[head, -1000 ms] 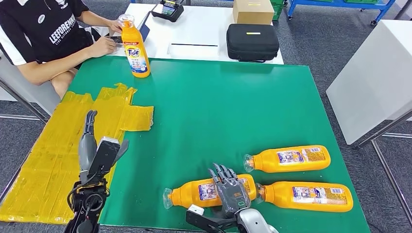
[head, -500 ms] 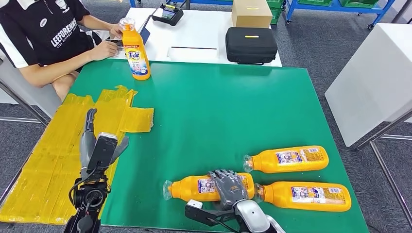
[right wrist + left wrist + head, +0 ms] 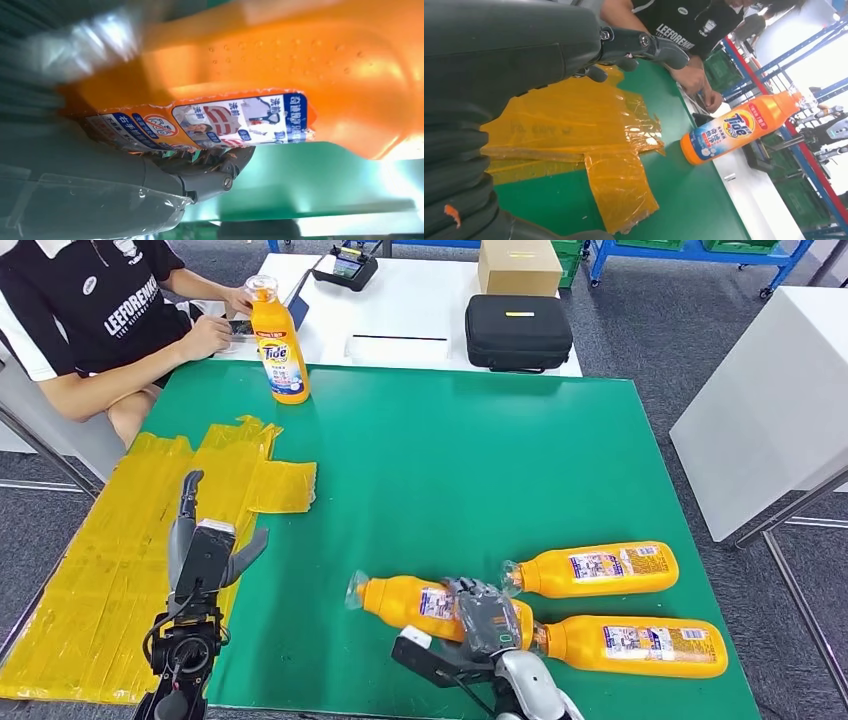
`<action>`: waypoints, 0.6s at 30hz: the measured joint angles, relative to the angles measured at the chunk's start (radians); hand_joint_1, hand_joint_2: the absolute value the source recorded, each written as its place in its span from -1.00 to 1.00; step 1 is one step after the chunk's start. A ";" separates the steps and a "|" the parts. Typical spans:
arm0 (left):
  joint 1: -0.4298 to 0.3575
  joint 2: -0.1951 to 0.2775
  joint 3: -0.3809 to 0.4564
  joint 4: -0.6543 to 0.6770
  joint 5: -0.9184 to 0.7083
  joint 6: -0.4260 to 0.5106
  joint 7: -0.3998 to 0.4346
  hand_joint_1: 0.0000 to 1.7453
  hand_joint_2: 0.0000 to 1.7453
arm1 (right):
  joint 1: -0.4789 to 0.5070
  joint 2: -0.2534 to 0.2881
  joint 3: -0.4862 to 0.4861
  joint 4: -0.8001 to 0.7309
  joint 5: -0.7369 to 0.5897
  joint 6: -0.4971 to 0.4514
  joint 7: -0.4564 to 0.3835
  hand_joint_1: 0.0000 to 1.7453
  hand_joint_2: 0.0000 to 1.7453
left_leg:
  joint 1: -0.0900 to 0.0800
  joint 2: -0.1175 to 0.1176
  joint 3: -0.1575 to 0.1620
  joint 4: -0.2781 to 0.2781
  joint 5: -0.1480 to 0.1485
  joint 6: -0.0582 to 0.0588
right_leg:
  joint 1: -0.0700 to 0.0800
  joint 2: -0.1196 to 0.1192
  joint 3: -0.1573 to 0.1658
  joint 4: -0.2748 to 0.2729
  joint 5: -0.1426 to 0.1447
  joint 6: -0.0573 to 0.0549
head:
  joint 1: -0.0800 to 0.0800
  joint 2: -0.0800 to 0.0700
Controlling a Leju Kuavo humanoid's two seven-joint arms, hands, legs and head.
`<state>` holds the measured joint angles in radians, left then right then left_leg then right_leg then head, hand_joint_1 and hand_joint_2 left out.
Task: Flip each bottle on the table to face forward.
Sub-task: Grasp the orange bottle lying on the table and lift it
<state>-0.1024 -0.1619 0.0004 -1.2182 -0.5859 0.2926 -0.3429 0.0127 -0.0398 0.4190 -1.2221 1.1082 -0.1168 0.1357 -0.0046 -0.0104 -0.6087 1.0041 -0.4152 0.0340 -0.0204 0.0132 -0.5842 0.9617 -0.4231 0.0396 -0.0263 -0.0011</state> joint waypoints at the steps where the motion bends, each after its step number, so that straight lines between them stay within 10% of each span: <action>1: 0.003 0.000 0.000 -0.005 0.012 -0.014 -0.003 -1.00 1.00 | 0.006 0.009 -0.016 -0.007 -0.026 -0.026 -0.029 1.00 1.00 | 0.000 0.000 -0.001 0.000 0.000 0.000 | 0.000 0.000 -0.001 0.000 0.000 0.000 | 0.000 0.000; 18: -0.014 0.004 -0.094 -0.115 0.345 -0.421 0.020 -1.00 1.00 | -0.040 0.170 -0.237 -0.072 -0.437 -0.271 -0.446 1.00 1.00 | 0.000 0.000 -0.009 0.000 0.001 0.000 | 0.000 0.000 -0.008 0.001 0.000 0.000 | 0.000 0.000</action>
<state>-0.1167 -0.1579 -0.0939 -1.3336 -0.2410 -0.1287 -0.3232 -0.0273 0.1302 0.1821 -1.2943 0.6714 -0.3877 -0.3107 -0.0046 -0.0108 -0.6176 1.0043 -0.4147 0.0344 -0.0204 0.0129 -0.5923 0.9623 -0.4228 0.0401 -0.0265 -0.0011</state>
